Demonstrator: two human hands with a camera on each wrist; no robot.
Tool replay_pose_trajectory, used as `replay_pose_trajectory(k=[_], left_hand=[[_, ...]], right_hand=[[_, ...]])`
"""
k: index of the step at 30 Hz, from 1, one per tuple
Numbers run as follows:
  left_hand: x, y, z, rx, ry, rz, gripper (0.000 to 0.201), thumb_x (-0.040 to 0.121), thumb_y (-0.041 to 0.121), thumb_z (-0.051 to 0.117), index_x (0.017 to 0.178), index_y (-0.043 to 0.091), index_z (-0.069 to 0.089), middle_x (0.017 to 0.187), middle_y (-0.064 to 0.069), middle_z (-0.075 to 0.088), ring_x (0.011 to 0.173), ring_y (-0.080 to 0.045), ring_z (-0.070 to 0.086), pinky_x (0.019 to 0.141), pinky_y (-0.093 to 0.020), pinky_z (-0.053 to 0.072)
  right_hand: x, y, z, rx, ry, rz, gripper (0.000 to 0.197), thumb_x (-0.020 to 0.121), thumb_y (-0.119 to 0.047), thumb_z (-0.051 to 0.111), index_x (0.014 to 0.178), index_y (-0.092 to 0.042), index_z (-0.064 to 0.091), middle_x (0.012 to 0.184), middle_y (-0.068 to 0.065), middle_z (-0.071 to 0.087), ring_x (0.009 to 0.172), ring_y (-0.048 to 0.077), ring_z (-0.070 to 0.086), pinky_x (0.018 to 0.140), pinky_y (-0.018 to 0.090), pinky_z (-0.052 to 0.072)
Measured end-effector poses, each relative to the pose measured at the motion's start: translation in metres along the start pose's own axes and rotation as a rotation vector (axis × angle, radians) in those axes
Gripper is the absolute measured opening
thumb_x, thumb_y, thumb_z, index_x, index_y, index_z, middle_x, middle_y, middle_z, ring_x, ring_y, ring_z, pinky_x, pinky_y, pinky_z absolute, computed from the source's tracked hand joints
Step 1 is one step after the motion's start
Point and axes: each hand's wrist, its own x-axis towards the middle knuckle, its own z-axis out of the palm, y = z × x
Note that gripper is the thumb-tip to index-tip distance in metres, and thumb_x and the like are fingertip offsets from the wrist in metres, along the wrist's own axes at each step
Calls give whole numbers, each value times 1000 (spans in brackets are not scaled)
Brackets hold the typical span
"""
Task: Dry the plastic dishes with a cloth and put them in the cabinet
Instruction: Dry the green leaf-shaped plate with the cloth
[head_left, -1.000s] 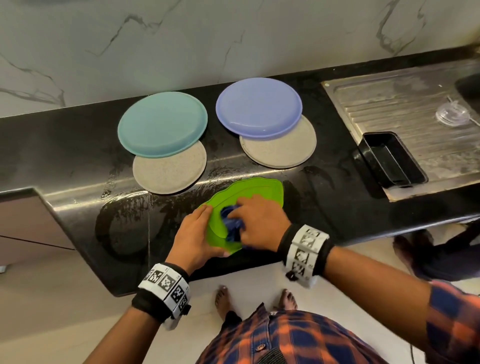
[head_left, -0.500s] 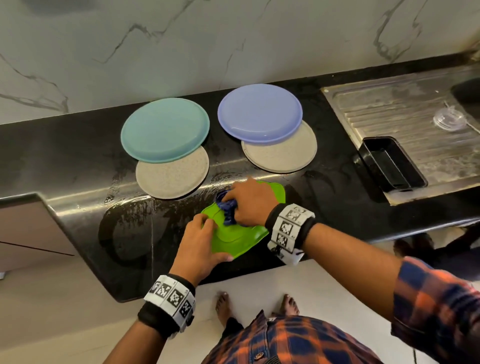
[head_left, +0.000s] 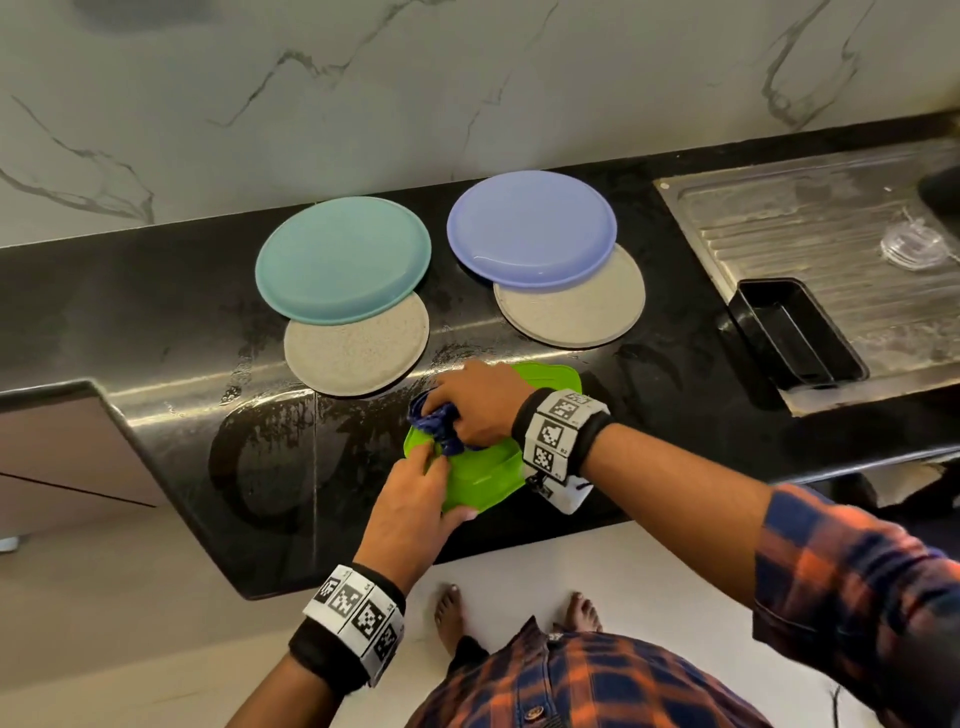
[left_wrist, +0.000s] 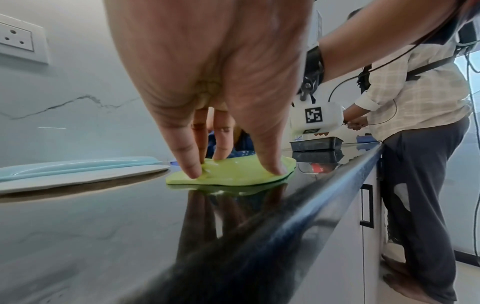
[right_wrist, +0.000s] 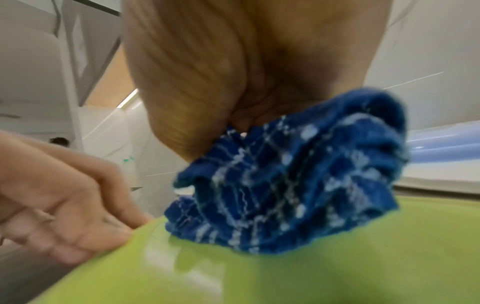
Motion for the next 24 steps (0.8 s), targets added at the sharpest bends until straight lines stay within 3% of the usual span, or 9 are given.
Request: replay_pose_trajectory(k=[6, 9, 16, 21, 24], left_hand=[[4, 5, -4, 56, -72, -13, 64, 82, 44, 75, 130, 6, 55, 137, -10, 44, 119, -29, 48, 102, -34, 38], [4, 5, -5, 57, -110, -16, 69, 85, 44, 72, 139, 8, 48, 147, -9, 37, 128, -27, 43, 108, -32, 34], [5, 2, -8, 49, -151, 7, 74, 82, 39, 76, 144, 10, 46, 154, -6, 32, 137, -25, 39, 113, -30, 30], [1, 0, -4, 16, -149, 25, 78, 86, 37, 73, 150, 10, 38, 161, -5, 21, 146, -22, 29, 117, -27, 23], [-2, 3, -1, -16, -123, 13, 77, 87, 37, 72, 150, 9, 37, 162, -4, 21, 146, -22, 29, 116, -25, 22]], right_hand=[[-31, 76, -1, 155, 64, 223, 38, 84, -26, 62, 120, -36, 66, 116, 4, 62, 108, 32, 59, 85, 40, 49], [-54, 95, 12, 313, 144, 298, 41, 87, -27, 62, 127, -34, 65, 124, 4, 61, 114, 31, 58, 95, 42, 48], [-92, 61, 68, 262, 458, 535, 46, 92, -34, 57, 137, -26, 54, 124, 9, 54, 103, 34, 51, 87, 42, 47], [-110, 44, 84, 318, 441, 581, 58, 94, -37, 59, 147, -23, 41, 137, 7, 41, 114, 30, 45, 95, 42, 48], [-108, 46, 83, 345, 453, 542, 59, 93, -29, 62, 147, -19, 42, 140, 11, 41, 115, 34, 48, 102, 43, 44]])
